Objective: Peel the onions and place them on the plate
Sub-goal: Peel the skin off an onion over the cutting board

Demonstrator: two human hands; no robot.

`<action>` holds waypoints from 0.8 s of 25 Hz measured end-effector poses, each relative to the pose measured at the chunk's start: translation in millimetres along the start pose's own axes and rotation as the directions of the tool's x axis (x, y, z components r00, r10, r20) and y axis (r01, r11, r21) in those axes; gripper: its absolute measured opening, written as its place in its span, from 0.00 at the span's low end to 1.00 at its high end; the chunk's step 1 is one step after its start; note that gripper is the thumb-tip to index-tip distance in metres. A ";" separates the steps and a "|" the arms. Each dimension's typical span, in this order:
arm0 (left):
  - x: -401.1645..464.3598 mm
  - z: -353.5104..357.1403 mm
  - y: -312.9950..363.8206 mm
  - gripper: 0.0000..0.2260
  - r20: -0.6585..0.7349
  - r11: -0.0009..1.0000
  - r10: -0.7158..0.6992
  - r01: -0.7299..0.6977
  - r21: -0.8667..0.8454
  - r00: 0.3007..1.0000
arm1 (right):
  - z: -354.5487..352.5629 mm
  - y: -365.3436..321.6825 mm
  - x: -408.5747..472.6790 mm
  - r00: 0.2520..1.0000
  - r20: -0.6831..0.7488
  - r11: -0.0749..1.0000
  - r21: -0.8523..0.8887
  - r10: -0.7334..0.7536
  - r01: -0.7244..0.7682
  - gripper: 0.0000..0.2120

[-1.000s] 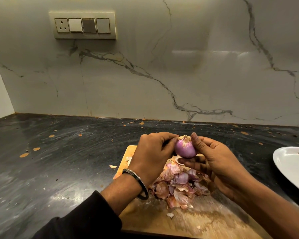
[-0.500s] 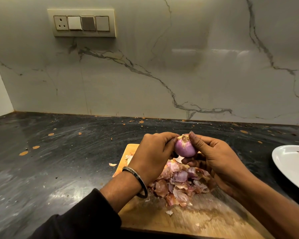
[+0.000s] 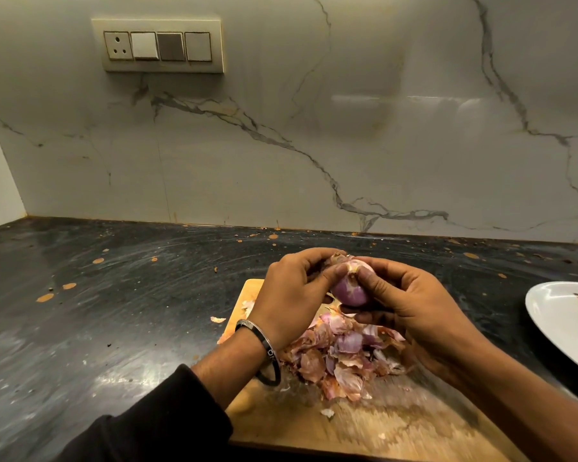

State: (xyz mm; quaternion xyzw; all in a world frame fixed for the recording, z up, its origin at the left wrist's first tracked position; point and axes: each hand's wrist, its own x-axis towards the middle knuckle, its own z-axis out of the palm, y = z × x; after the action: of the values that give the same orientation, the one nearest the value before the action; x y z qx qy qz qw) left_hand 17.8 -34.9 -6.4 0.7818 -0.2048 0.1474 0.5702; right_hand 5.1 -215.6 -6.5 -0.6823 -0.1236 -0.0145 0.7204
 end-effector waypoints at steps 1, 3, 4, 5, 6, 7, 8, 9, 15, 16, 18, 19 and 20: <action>0.4 -0.9 -0.2 0.10 0.012 0.999 -0.020 0.021 -0.027 1.000 | -0.7 0.8 0.0 1.000 0.010 1.000 -0.029 -0.006 0.007 0.18; 1.9 -2.4 -0.5 0.06 -0.002 0.987 -0.093 0.092 -0.132 0.996 | -1.0 2.8 -0.3 1.000 0.018 0.998 -0.059 -0.019 0.020 0.19; 2.7 -2.6 -0.8 0.05 -0.017 0.977 -0.126 0.121 -0.178 0.992 | -0.8 3.8 0.0 1.000 0.021 0.998 -0.060 -0.022 0.023 0.19; 3.2 -2.5 -1.4 0.05 -0.034 0.968 -0.151 0.141 -0.208 0.988 | -1.2 5.0 0.1 0.999 0.026 0.998 -0.058 -0.025 0.026 0.20; 3.8 -2.2 -1.9 0.04 -0.049 0.961 -0.170 0.154 -0.230 0.984 | -1.4 6.0 0.4 0.999 0.035 0.998 -0.059 -0.024 0.026 0.20; 4.1 -2.0 -2.0 0.03 -0.064 0.955 -0.187 0.166 -0.246 0.980 | -1.7 7.2 0.6 0.999 0.049 0.997 -0.068 -0.023 0.026 0.19; 4.6 -1.8 -2.4 0.04 -0.079 0.950 -0.206 0.180 -0.255 0.975 | -1.0 7.9 0.2 0.998 0.067 0.997 -0.076 -0.021 0.026 0.18; 5.1 -2.0 -3.0 0.05 -0.088 0.942 -0.229 0.198 -0.271 0.969 | 0.2 8.5 -0.2 0.996 0.087 0.996 -0.081 -0.021 0.028 0.16; 6.5 -1.3 0.4 0.06 -0.067 0.844 -0.346 0.279 -0.458 0.936 | 3.7 3.9 -2.7 0.980 0.194 0.995 0.082 0.032 -0.049 0.15; 6.6 -1.3 0.8 0.06 -0.064 0.834 -0.355 0.284 -0.472 0.933 | 4.3 2.1 -2.9 0.977 0.207 0.986 0.141 0.056 -0.087 0.15; 5.3 -0.3 2.3 0.08 -0.033 0.825 -0.356 0.298 -0.480 0.934 | 5.0 1.1 -3.5 0.975 0.206 0.976 0.181 0.083 -0.121 0.16; 4.1 1.1 2.9 0.08 -0.002 0.826 -0.350 0.308 -0.472 0.937 | 5.1 2.2 -3.5 0.977 0.194 0.982 0.150 0.082 -0.113 0.18; 2.4 2.7 3.5 0.09 0.038 0.830 -0.337 0.316 -0.459 0.941 | 5.6 3.3 -3.5 0.982 0.174 0.990 0.106 0.076 -0.096 0.22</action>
State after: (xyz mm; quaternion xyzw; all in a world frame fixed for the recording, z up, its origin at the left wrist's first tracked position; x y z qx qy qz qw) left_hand 18.1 -38.8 -3.2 0.6446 -0.0844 0.0126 0.7597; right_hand 1.5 -210.3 -10.3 -0.6435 -0.1555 0.0820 0.7450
